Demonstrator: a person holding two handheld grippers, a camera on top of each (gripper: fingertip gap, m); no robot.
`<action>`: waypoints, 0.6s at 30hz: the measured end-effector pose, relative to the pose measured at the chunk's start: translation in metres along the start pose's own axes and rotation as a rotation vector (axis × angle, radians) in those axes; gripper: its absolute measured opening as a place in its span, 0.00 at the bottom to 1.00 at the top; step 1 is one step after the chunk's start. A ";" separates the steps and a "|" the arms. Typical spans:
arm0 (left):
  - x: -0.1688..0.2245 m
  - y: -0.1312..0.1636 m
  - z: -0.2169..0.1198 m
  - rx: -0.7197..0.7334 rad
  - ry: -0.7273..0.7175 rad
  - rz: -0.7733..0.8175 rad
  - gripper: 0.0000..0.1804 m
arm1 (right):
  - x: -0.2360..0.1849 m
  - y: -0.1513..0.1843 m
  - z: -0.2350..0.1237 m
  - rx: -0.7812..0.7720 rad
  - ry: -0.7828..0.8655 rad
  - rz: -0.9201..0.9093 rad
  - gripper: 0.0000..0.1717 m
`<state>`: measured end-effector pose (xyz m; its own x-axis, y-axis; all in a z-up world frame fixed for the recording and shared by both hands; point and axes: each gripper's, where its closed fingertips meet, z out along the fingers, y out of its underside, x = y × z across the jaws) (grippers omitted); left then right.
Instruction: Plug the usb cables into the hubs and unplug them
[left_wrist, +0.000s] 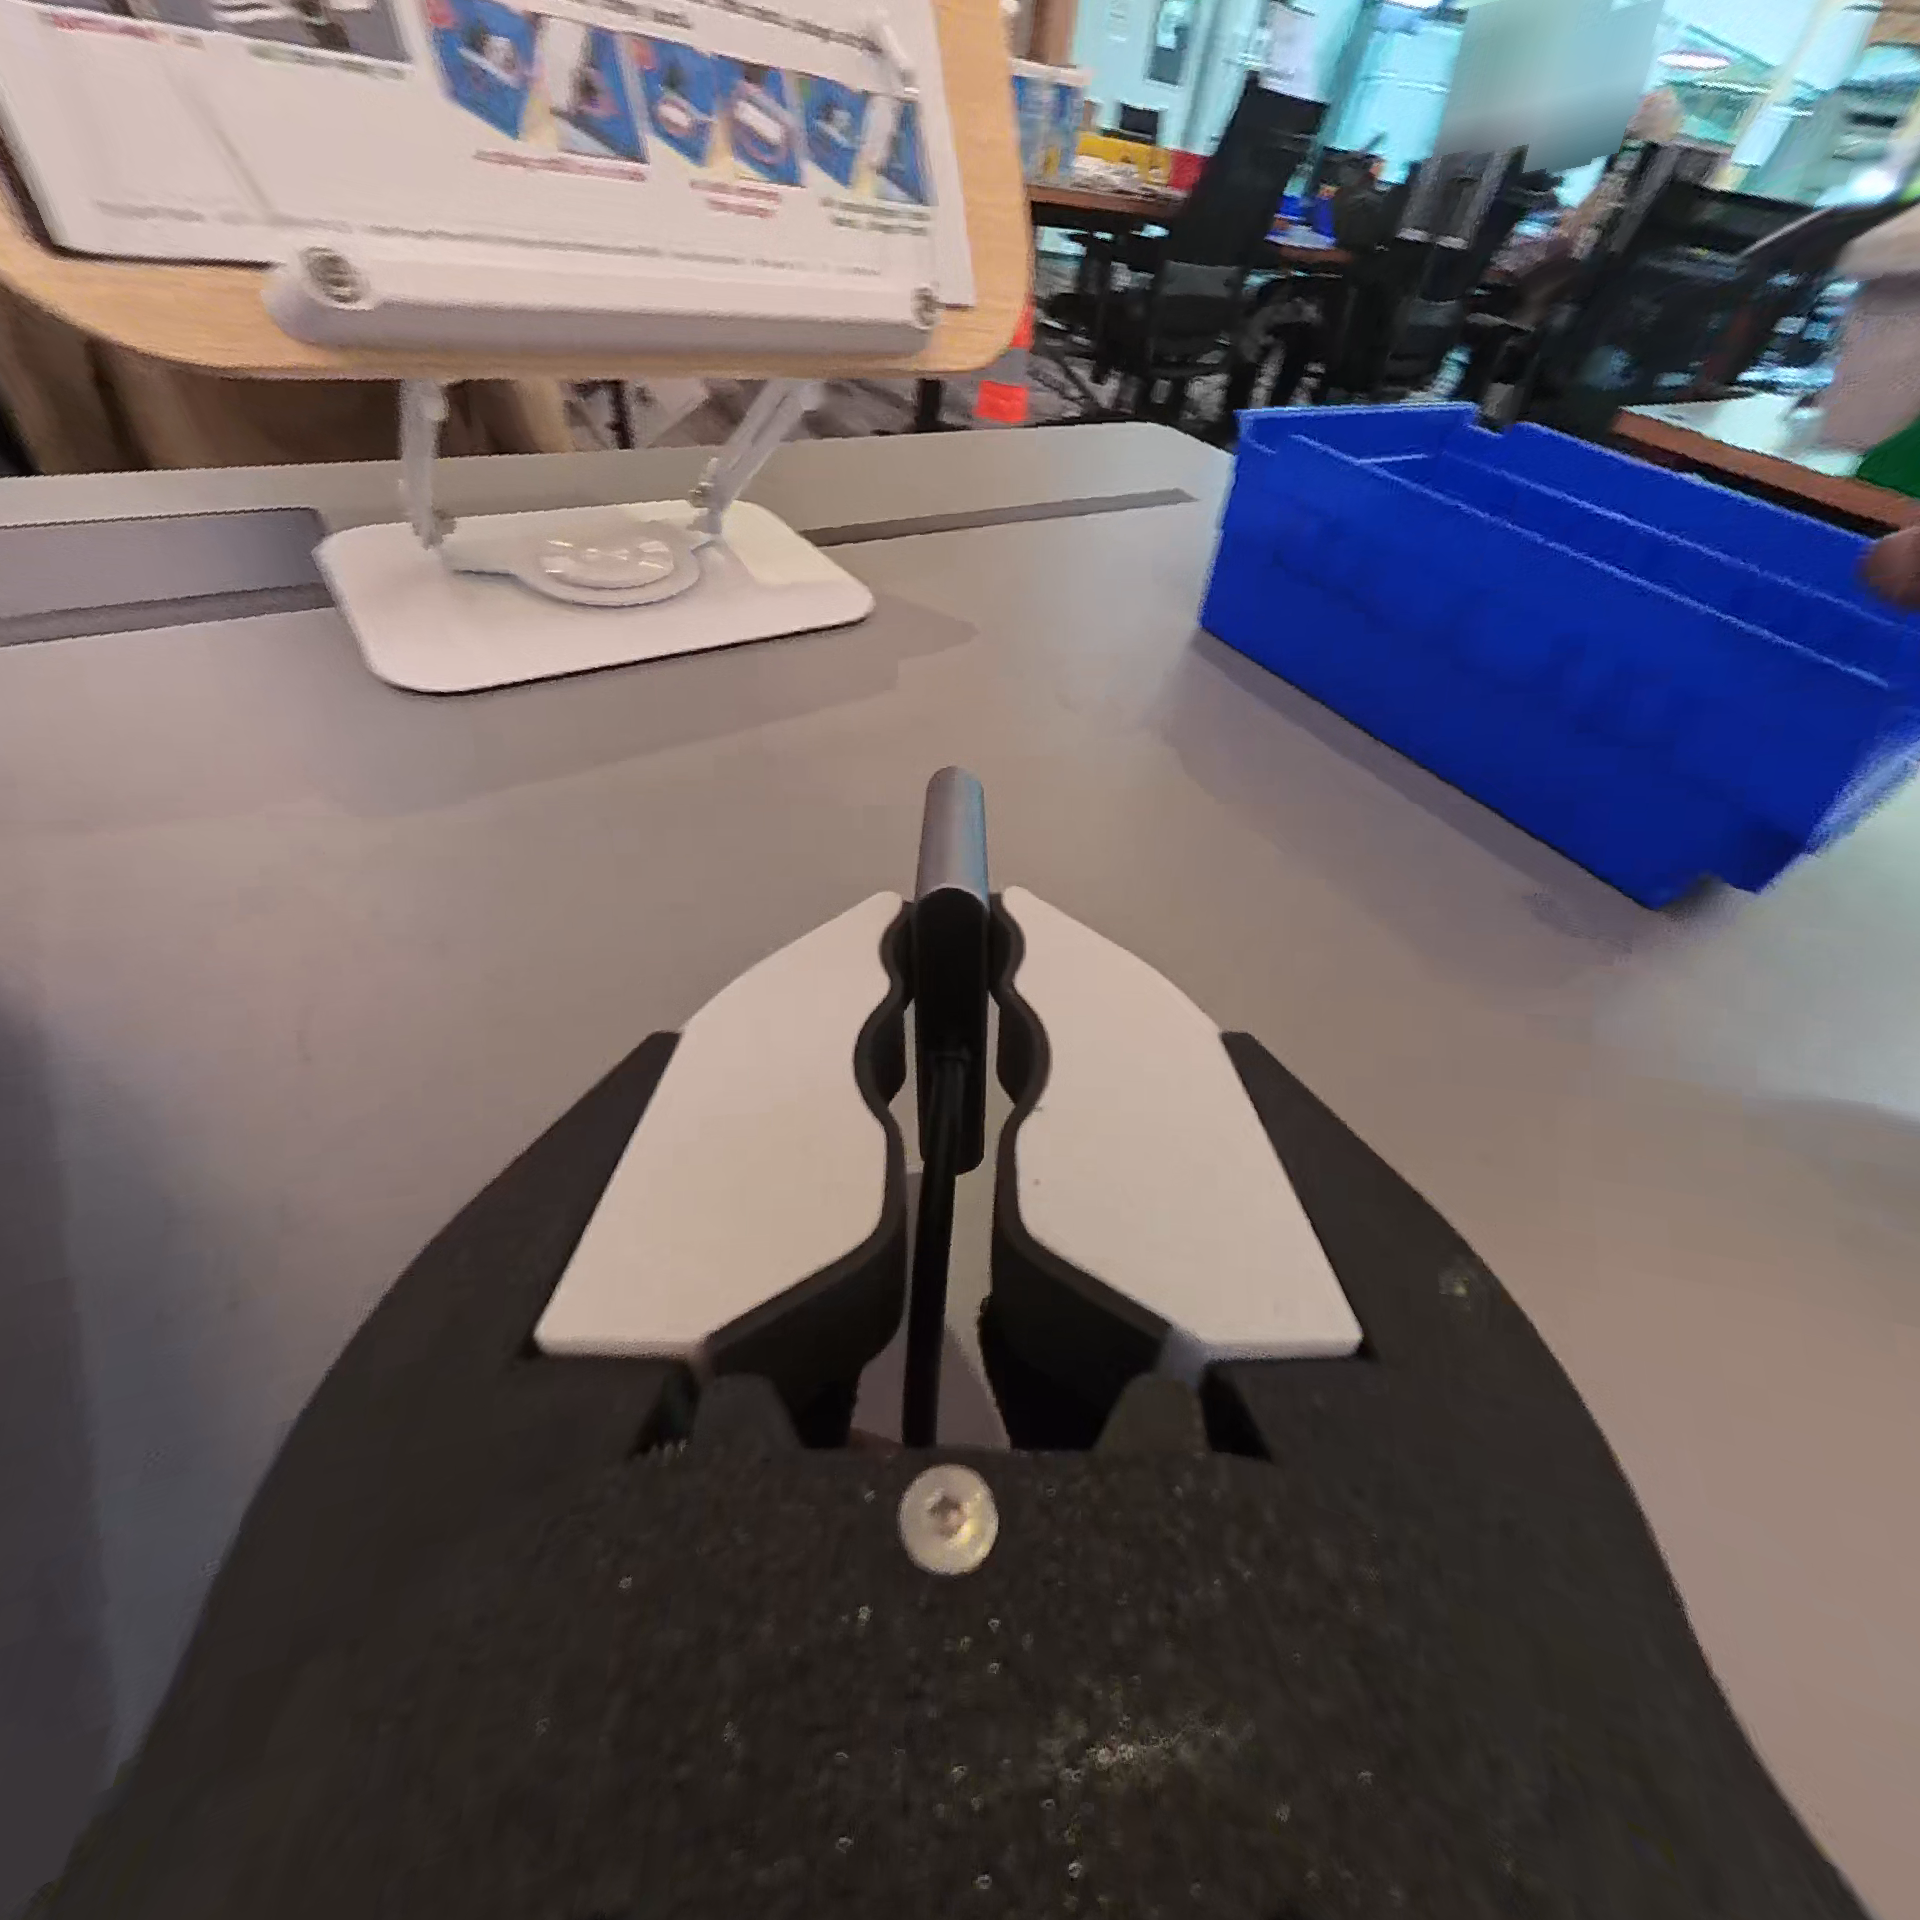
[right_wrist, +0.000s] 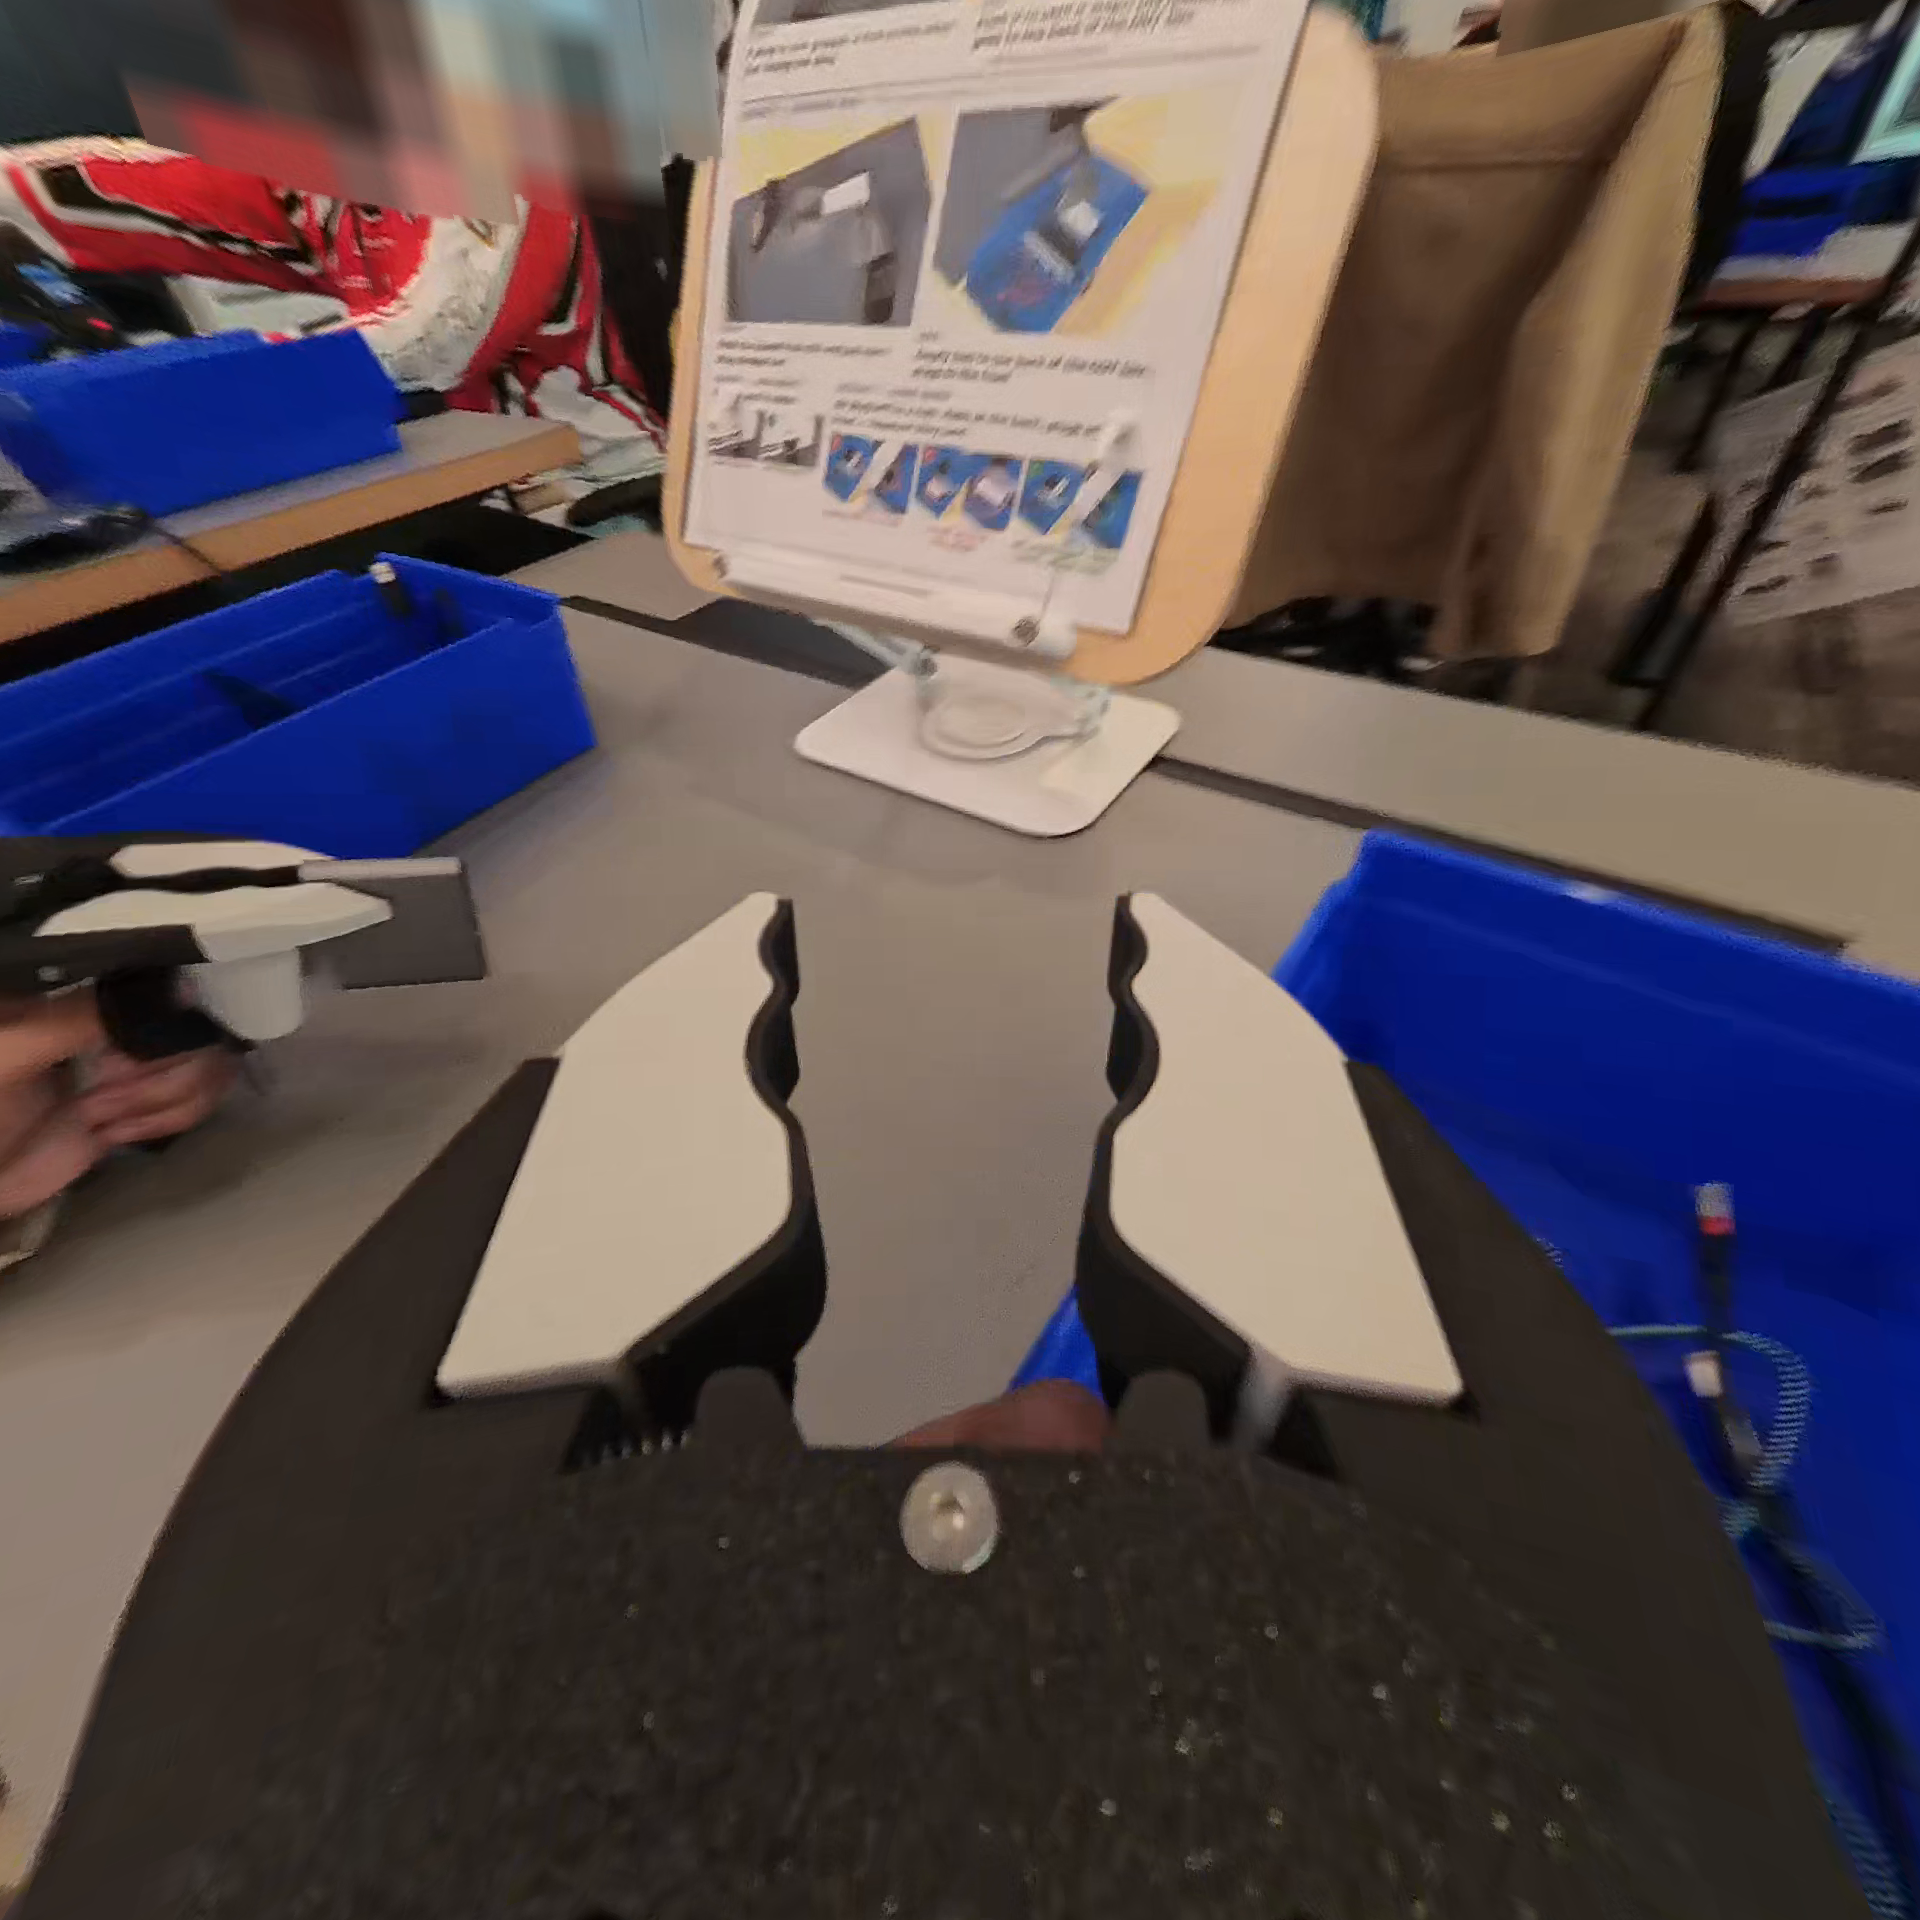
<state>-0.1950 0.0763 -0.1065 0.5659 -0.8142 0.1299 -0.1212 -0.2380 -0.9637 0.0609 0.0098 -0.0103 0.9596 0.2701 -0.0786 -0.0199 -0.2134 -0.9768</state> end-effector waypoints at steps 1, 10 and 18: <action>0.006 -0.003 -0.001 0.004 0.059 -0.006 0.07 | -0.005 0.011 0.003 -0.018 -0.027 0.041 0.33; 0.079 -0.049 -0.043 0.108 0.737 -0.137 0.07 | -0.097 0.050 0.029 -0.185 -0.234 -0.166 0.26; 0.104 -0.061 -0.062 0.118 0.951 -0.117 0.06 | -0.217 0.042 0.020 -0.080 -0.773 0.138 0.24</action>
<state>-0.1793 -0.0268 -0.0199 -0.3339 -0.8898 0.3111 0.0064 -0.3322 -0.9432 -0.1534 -0.0387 -0.0386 0.4819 0.8062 -0.3432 -0.0766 -0.3514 -0.9331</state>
